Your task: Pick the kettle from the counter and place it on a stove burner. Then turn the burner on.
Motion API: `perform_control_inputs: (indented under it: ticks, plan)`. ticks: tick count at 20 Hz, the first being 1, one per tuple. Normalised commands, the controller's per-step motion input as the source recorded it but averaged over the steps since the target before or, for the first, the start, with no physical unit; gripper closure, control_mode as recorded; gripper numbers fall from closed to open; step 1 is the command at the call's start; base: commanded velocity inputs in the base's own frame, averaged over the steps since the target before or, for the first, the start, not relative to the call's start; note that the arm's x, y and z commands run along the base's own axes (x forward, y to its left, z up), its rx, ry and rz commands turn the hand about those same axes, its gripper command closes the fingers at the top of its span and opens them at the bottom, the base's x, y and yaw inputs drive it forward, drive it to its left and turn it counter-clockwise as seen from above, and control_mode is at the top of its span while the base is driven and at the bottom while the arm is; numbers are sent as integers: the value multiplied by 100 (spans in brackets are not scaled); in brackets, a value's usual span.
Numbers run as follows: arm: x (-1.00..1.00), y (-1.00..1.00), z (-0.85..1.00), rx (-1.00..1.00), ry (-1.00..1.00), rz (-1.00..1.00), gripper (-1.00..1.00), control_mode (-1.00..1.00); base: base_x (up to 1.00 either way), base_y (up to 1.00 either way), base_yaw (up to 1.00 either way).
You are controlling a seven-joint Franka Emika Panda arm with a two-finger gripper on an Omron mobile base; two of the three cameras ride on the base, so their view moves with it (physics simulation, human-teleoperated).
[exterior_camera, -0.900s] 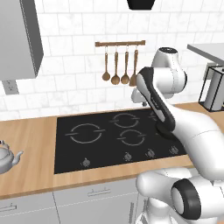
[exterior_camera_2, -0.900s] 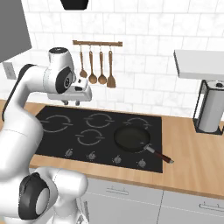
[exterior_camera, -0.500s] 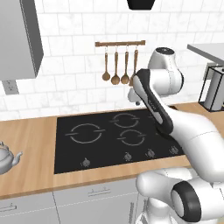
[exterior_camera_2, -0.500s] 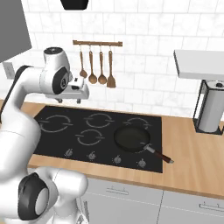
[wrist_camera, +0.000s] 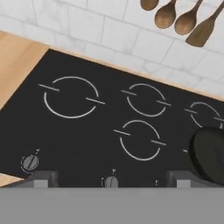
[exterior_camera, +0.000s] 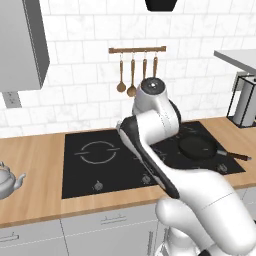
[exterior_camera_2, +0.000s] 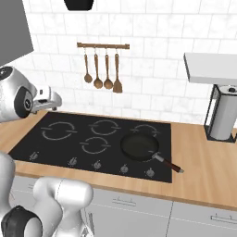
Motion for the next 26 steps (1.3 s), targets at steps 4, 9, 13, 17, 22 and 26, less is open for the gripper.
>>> perform_control_inputs:
  ticks: [4, 9, 13, 17, 22, 26]
  plan:
    - [0, 100, -19, -5, -14, 5, -100, -100, 0, 0, 0]
    - [27, 83, -6, 0, -3, 29, -100, -100, 0, 0, 0]
    - [45, 62, -4, 0, 21, 47, -100, -100, 0, 0, 0]
    - [56, 66, -10, 0, 42, 44, -100, -100, 0, 0, 0]
    - [27, 71, -22, -2, 39, 35, -100, -100, 0, 0, 0]
    - [0, 67, -31, -3, 13, 21, -100, -100, 0, 0, 0]
